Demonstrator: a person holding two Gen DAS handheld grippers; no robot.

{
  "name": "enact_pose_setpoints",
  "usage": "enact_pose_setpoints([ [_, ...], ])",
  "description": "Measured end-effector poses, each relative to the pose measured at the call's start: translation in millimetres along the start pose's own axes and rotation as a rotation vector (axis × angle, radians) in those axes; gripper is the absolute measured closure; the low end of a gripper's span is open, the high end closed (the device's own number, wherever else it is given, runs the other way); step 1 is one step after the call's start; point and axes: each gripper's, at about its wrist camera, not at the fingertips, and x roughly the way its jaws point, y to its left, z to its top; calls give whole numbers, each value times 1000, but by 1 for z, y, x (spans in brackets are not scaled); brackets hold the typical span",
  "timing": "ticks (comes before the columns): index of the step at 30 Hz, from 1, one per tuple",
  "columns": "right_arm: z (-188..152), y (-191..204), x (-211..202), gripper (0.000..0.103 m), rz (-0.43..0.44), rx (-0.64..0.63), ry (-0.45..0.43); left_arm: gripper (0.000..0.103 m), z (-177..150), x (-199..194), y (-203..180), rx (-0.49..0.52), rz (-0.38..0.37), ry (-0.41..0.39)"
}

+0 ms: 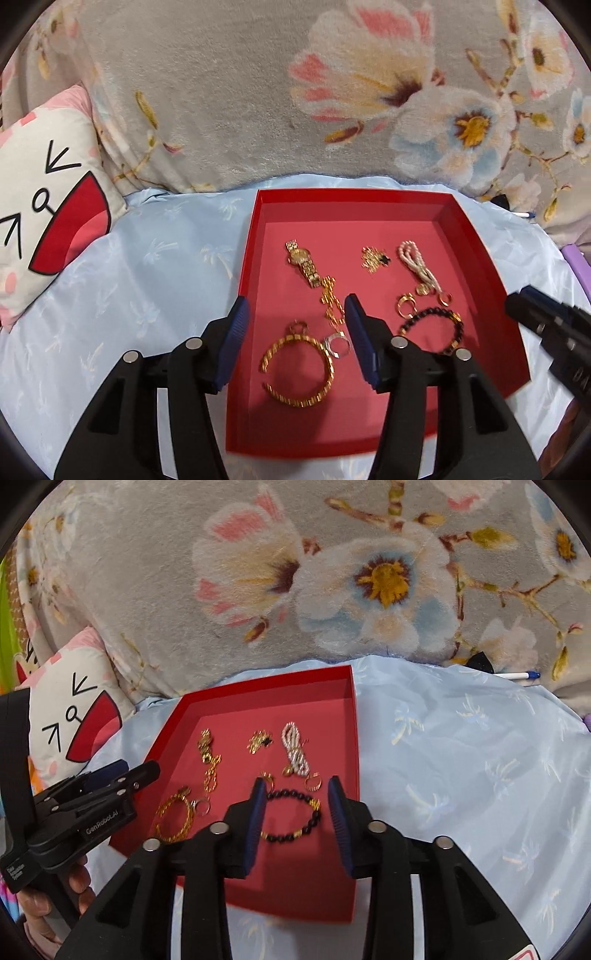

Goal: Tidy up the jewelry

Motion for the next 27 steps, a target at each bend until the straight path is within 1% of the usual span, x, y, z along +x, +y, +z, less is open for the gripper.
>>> enact_pose_setpoints([
  [4, -20, 8, -7, 59, -26, -17, 13, 52, -16, -12, -8, 15, 19, -5],
  [8, -37, 8, -13, 57, -36, -9, 31, 52, -32, -25, -14, 24, 25, -11],
  [12, -51, 11, -20, 50, -49, -9, 34, 52, -45, -35, -19, 39, 33, -12],
  [14, -57, 15, -23, 48, -63, -21, 26, 51, -50, -37, -21, 42, 35, -9],
  [16, -61, 20, -26, 46, -84, -45, 20, 51, -53, -38, -21, 40, 32, -5],
  [21, -64, 25, -27, 41, -81, -60, 20, 50, -57, -40, -23, 45, 32, -3],
  [22, -64, 25, -27, 41, -81, -61, 20, 50, -57, -40, -23, 46, 32, -5],
  [25, -64, 23, -25, 41, -78, -55, 28, 44, -59, -40, -24, 47, 33, -9],
  [27, -64, 22, -26, 41, -82, -50, 27, 44, -59, -39, -22, 45, 36, -7],
])
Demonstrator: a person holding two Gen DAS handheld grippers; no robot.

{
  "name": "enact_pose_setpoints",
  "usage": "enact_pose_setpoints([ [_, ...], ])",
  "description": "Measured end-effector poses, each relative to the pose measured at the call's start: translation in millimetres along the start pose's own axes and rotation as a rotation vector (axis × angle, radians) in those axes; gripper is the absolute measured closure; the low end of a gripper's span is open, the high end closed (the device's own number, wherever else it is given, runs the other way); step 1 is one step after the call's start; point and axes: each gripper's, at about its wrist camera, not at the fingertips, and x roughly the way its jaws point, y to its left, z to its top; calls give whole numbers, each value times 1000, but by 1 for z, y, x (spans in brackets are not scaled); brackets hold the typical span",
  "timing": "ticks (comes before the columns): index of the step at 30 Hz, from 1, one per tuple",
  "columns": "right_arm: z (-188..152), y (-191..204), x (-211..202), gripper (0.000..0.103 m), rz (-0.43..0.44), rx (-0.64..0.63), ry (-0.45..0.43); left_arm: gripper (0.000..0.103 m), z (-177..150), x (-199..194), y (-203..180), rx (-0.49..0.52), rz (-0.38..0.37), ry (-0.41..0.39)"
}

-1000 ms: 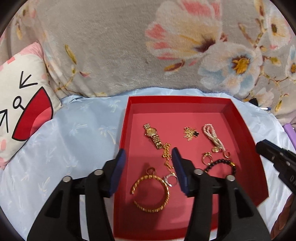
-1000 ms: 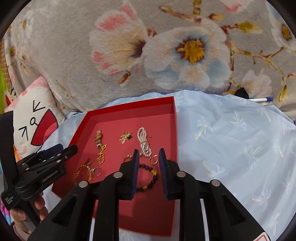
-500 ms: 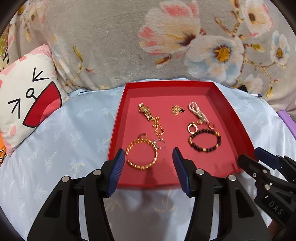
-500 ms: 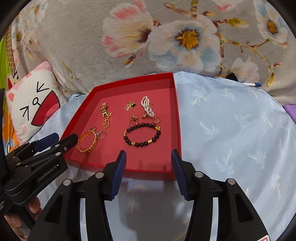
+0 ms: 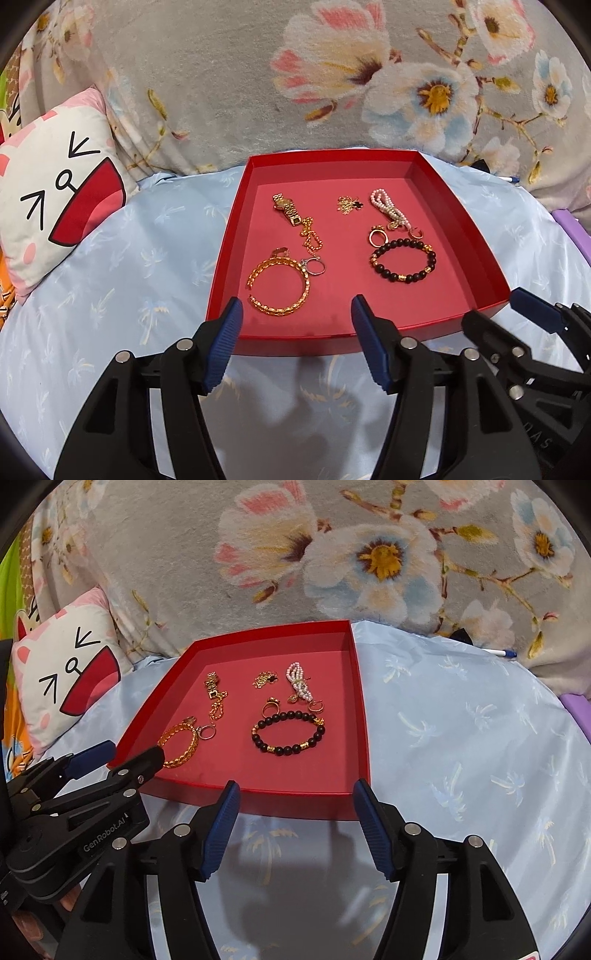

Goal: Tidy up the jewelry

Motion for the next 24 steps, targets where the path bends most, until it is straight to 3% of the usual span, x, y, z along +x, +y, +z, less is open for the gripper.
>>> enact_pose_setpoints([
  [11, 6, -14, -4, 37, -1, 44, -15, 44, 12, 0, 50, -120, 14, -5],
  [24, -9, -6, 7, 29, -20, 41, -16, 40, -15, -4, 22, -79, -36, -15],
])
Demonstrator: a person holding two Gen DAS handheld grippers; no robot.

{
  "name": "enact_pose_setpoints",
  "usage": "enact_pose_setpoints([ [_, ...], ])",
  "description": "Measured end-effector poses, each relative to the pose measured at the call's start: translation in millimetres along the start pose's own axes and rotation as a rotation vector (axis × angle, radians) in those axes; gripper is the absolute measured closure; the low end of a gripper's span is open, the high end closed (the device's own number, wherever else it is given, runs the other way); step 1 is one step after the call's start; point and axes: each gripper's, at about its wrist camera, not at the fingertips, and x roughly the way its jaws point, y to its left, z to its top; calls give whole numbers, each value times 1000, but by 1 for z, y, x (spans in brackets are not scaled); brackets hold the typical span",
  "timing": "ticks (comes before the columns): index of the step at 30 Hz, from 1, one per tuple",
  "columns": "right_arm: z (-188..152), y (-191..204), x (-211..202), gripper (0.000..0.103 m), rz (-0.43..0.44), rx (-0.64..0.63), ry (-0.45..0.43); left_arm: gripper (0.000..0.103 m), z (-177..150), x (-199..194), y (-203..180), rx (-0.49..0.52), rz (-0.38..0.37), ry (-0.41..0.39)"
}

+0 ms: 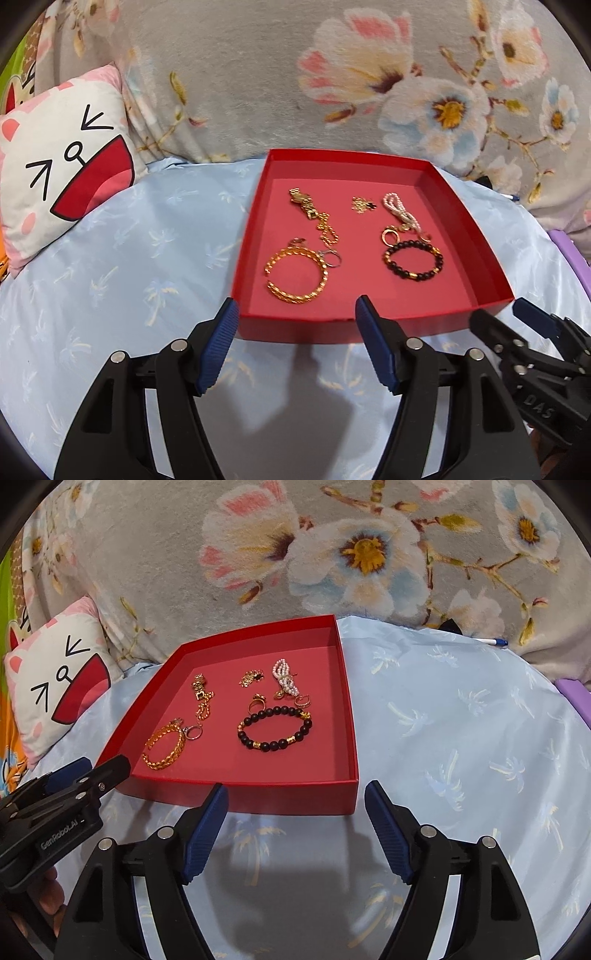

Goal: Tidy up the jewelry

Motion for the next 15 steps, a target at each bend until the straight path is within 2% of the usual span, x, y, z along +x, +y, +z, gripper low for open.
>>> enact_pose_setpoints([
  [4, -4, 1, 2, 26, -5, -5, 0, 34, -7, 5, -5, 5, -3, 16],
  [9, -6, 4, 3, 25, -14, -19, 3, 34, -12, 11, -7, 16, 8, 26],
  [15, -7, 12, 0, 20, -32, -52, -23, 31, -15, 9, -9, 29, 30, 2],
])
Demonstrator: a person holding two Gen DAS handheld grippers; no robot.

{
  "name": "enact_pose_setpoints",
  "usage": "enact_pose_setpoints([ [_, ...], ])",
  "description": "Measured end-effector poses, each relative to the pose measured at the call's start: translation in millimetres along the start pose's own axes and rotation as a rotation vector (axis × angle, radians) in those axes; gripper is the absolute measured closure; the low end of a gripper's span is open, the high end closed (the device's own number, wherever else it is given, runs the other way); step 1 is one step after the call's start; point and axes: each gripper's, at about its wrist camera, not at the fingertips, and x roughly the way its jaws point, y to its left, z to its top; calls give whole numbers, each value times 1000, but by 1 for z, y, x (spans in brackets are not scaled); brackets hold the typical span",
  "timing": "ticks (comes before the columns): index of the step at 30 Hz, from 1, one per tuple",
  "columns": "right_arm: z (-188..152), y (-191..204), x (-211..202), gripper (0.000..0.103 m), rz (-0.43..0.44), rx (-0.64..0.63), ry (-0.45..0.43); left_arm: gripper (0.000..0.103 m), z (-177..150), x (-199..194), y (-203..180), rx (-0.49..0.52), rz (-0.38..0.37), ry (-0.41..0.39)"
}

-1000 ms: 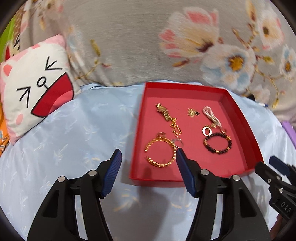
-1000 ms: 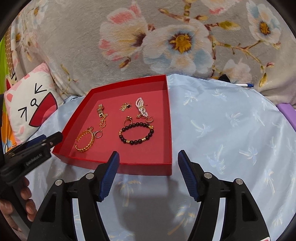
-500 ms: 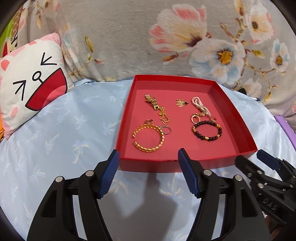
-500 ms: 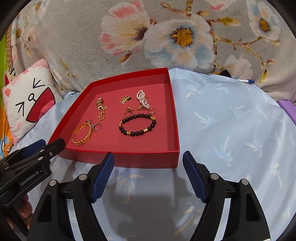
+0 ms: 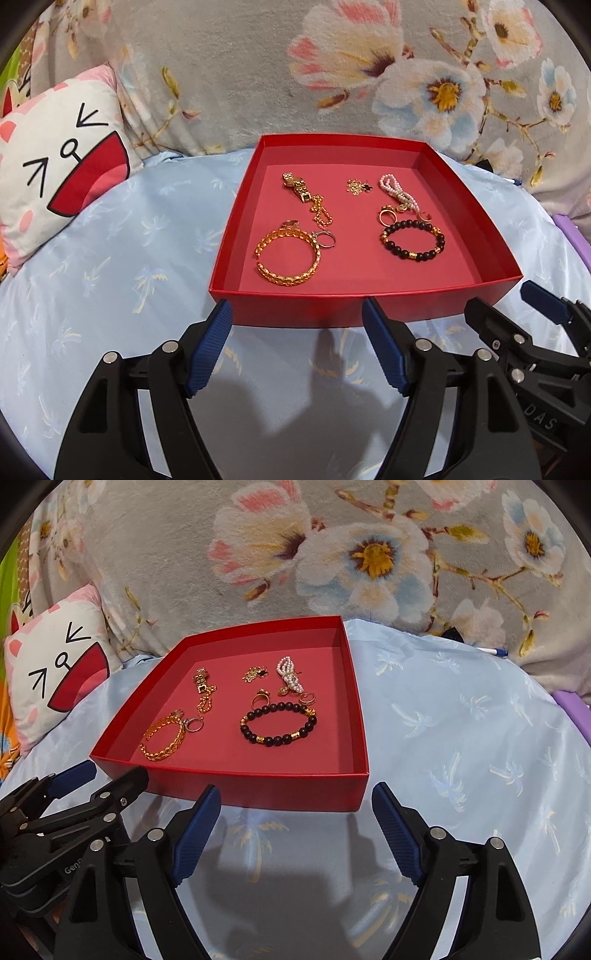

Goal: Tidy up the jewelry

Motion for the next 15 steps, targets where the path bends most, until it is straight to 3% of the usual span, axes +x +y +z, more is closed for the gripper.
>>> enact_pose_setpoints([
  [15, -1, 4, -1, 18, -38, -12, -8, 28, -1, -2, 2, -9, 16, -21],
])
